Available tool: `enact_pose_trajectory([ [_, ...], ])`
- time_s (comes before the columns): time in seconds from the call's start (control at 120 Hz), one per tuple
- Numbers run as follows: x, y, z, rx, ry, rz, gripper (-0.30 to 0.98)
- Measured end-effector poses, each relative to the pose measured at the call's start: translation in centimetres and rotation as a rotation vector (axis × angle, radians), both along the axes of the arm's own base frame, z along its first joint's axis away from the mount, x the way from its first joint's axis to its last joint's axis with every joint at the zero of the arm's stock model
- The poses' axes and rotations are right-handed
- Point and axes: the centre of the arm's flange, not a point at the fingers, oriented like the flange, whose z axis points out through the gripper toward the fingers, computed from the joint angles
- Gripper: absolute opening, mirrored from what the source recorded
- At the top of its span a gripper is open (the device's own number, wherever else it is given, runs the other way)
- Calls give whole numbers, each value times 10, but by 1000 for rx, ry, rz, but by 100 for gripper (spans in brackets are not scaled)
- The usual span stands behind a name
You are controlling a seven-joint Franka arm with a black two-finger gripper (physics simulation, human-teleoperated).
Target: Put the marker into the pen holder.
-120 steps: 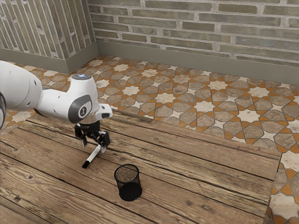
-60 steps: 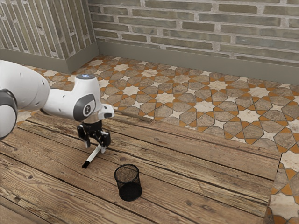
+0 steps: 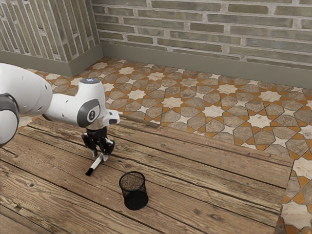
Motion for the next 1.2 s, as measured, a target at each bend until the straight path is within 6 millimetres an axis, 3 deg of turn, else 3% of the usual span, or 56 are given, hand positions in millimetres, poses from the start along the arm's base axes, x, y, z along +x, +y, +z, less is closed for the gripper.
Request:
enact_pose_trajectory([
  [0.233,0,0,-5,0,7,-3,18],
  [0.583,0,-1,-9,5,9,-7,-3],
  [0.7,0,-1,-3,10,1,-5,-7],
  [0.8,4,-6,24,9,-43,-7,-9],
  [0.9,6,-26,68,-7,-113,-31,-10],
  [1.0,4,-73,115,-43,-200,-93,-10],
  [1.058,-9,-103,137,-69,-253,-129,-10],
  [1.2,-51,-150,166,-99,-376,-193,-10],
])
